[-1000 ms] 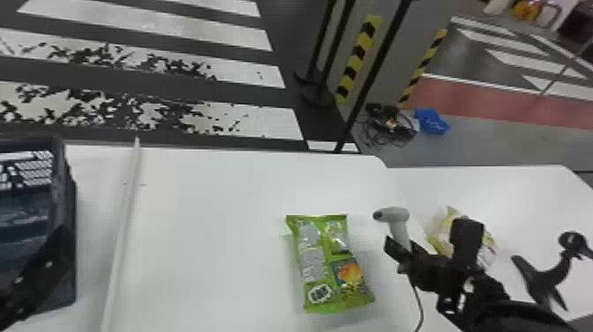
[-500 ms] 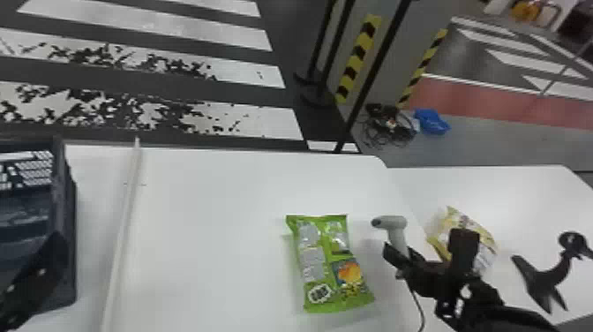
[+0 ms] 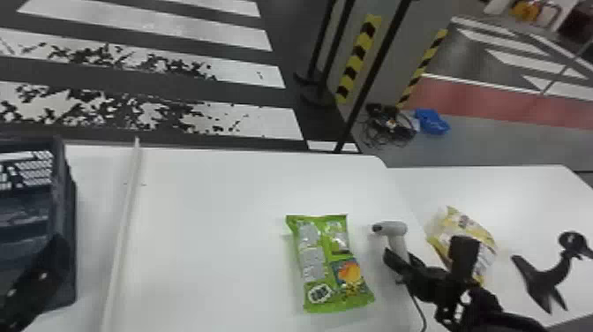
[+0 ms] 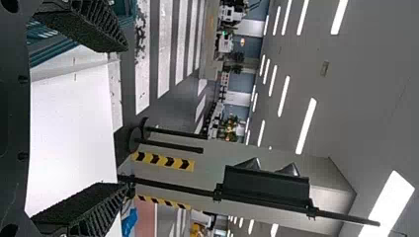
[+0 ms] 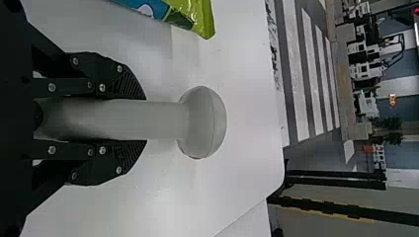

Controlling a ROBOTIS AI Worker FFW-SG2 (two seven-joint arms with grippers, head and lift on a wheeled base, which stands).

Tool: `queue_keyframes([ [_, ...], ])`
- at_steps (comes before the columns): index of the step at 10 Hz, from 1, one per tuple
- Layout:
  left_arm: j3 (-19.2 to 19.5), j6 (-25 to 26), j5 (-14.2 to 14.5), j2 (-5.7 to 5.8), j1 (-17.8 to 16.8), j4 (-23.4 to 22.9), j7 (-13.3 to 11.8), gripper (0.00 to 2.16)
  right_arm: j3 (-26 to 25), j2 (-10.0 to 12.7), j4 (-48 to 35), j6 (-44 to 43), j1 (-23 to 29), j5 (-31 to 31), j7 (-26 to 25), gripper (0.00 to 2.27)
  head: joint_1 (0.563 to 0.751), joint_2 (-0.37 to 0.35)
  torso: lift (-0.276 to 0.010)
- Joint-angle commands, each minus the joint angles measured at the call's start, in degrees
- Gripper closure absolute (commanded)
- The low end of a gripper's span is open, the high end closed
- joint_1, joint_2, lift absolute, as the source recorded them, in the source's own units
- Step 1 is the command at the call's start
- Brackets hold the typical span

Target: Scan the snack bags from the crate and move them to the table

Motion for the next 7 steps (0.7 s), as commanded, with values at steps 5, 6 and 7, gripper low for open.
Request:
queue_keyframes([
  [5,-0.41,0.18,-0.86,-0.51,0.68,-0.84,-0.17,0.01,-0.71,-0.38,0.75,-1.47,1.15,-2.32,1.27,0.20,0.695,-0.350,-0.095],
  [6,-0.41,0.18,-0.77,-0.51,0.77,-0.93,-0.25,0.01,-1.42,0.23,-1.80,-1.65,3.09,-3.99,1.18,0.20,0.695,-0.350,-0.095],
  [7,-0.41,0.18,-0.68,-0.51,0.77,-0.93,-0.34,0.01,-2.38,1.20,-6.37,-1.47,6.34,-6.45,1.18,0.20,0.695,-0.350,-0.095],
])
